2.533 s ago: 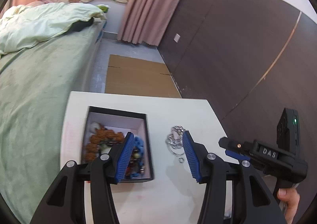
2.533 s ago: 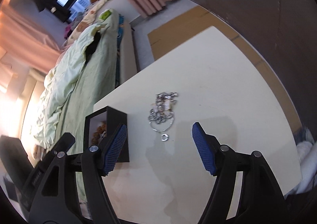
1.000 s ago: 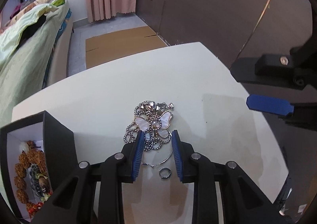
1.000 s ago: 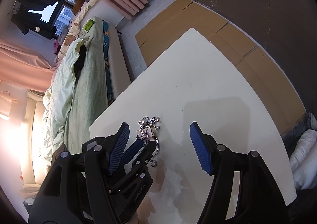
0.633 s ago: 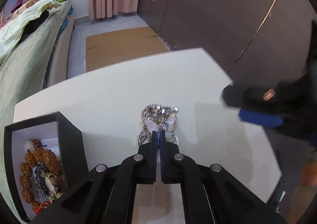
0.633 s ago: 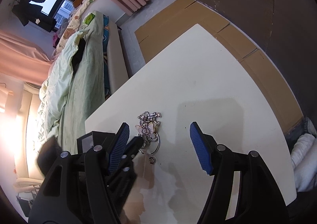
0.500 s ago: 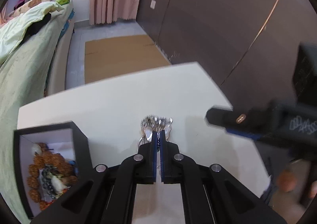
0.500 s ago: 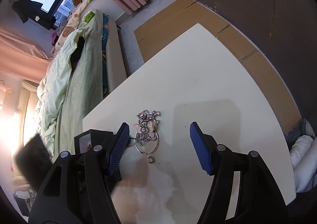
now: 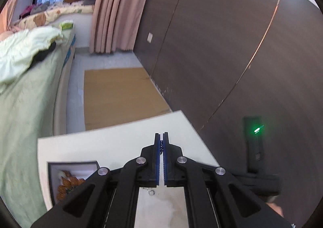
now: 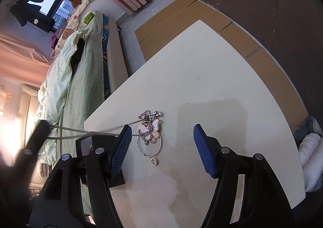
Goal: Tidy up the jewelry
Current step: 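Lift the silver chain with the left gripper and release it into the black box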
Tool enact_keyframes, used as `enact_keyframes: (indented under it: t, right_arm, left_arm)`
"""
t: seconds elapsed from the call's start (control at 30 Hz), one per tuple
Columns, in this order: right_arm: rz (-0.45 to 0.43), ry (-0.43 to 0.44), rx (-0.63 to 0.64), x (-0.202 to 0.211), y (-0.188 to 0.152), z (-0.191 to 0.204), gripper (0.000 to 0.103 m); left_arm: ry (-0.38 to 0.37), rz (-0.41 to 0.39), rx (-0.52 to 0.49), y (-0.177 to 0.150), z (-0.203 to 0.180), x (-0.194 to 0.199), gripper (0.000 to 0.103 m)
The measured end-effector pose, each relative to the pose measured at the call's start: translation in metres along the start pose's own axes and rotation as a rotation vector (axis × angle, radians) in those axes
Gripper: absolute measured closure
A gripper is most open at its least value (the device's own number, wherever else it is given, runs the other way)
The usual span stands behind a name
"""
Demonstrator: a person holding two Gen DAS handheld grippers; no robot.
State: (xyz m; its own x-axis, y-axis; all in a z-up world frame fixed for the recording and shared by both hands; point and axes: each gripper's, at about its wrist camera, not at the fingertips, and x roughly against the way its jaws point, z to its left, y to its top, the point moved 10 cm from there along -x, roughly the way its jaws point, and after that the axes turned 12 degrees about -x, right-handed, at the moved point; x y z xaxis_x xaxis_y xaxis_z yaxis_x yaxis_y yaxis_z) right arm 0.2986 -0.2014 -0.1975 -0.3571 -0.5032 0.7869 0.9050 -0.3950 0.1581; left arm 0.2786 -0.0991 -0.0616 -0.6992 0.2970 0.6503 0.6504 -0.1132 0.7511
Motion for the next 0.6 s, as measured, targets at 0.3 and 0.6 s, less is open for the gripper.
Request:
enact_keyframes:
  t: [0.3, 0.6]
  right_arm:
    - [0.017, 0.02, -0.031, -0.002, 0.001, -0.003, 0.038]
    - [0.055, 0.015, -0.01, -0.012, -0.004, 0.001, 0.038]
  left_arm:
    - [0.04, -0.108, -0.063, 0.063, -0.021, 0.062, 0.103]
    - [0.106, -0.197, -0.124, 0.114, -0.036, 0.119, 0.103]
